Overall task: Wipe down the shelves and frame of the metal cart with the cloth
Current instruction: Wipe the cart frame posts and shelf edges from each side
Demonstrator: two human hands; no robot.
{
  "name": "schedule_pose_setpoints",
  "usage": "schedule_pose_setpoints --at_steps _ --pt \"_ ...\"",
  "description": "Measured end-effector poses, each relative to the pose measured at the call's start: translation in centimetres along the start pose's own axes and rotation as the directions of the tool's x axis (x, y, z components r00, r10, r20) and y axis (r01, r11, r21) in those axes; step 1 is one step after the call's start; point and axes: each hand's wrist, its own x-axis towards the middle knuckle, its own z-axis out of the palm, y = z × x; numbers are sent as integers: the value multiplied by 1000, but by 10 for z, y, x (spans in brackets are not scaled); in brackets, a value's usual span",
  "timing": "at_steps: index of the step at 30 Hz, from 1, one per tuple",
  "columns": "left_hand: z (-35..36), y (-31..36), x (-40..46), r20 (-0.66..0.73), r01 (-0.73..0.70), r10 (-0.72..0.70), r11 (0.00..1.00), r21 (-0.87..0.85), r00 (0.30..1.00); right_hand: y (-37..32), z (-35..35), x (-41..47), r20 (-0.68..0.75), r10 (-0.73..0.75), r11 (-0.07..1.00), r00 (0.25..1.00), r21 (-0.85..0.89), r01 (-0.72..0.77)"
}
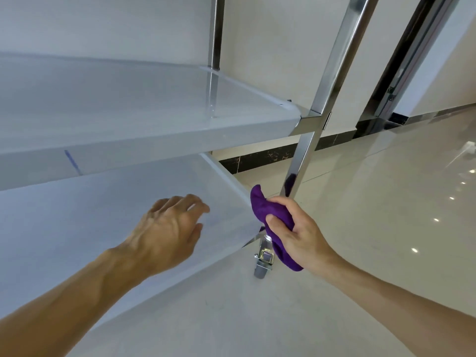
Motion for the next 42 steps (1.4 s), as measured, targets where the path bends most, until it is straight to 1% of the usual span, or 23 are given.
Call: schedule_pose_setpoints --at_steps 3,6,8,9,10,11,12,13,14,16,17,18,21,24,27,30,33,38,40,42 --pt "-26 40 12 -100 -128 122 990 -54 987 -7 -23 -9 -167 -12 990 986 134 35" --pt "-56 76 16 -255 -286 259 955 -75 932 -23 -50 -6 -348 -37 965 937 232 124" --pt "-76 94 22 -375 -393 361 920 -10 854 -37 -65 9 -452 -29 940 892 291 178" --pt "-86 100 26 -415 -423 402 905 45 816 -44 -71 21 -475 -9 914 880 352 199" --pt "-96 105 31 -444 -429 433 896 114 785 -50 -74 34 -477 11 883 879 417 215" --pt "-105 108 37 -466 -406 446 894 191 764 -55 -74 49 -466 21 854 885 469 226" --pt "-114 108 43 -475 -351 433 901 254 766 -60 -71 62 -454 27 830 891 508 233" --pt "-121 106 49 -468 -276 387 916 289 795 -63 -66 72 -447 35 810 894 537 237" --pt "-126 103 55 -441 -196 318 933 301 839 -65 -59 80 -446 42 795 894 556 240" --pt "-130 91 63 -360 -57 169 952 300 918 -60 -47 86 -449 46 804 892 547 234" --pt "-129 85 65 -324 -16 122 951 310 938 -55 -43 87 -449 51 818 892 531 220" --pt "-125 80 66 -300 2 105 942 337 948 -49 -42 87 -447 59 831 893 518 204" --pt "-113 74 65 -306 -28 188 888 459 933 -31 -49 91 -392 65 878 918 460 134" --pt "-109 74 65 -348 -33 225 876 481 910 -9 -48 90 -302 94 928 949 372 27" --pt "-107 73 67 -370 -33 229 883 468 900 17 -34 83 -237 137 939 962 341 -50" --pt "-106 74 68 -384 -31 222 895 445 896 24 -26 85 -239 201 934 950 338 -113" --pt "-107 75 68 -381 -40 222 901 431 898 18 -29 85 -224 243 936 944 310 -167" --pt "-114 75 60 -360 -43 173 938 343 917 2 -30 70 -201 280 944 939 237 -231" --pt "-119 79 49 -342 -45 156 949 311 927 -3 -33 58 -183 283 950 942 186 -249" --pt "-122 80 33 -339 -37 144 953 301 930 -9 -32 43 -157 261 958 952 162 -236"
